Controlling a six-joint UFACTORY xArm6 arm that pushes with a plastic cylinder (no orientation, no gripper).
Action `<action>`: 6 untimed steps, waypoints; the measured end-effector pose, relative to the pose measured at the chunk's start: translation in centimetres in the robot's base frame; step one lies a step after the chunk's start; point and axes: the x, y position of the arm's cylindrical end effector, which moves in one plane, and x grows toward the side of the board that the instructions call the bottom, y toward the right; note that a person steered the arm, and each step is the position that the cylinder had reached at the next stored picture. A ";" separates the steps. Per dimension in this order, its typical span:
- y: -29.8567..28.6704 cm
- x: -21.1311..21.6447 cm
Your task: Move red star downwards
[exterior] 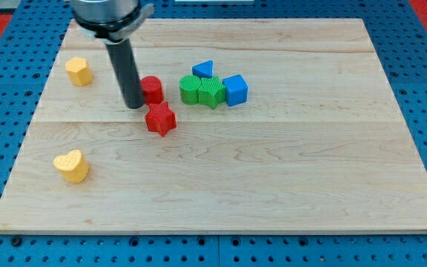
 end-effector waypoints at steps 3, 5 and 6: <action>3.4 0.0; 3.4 0.2; 3.4 0.3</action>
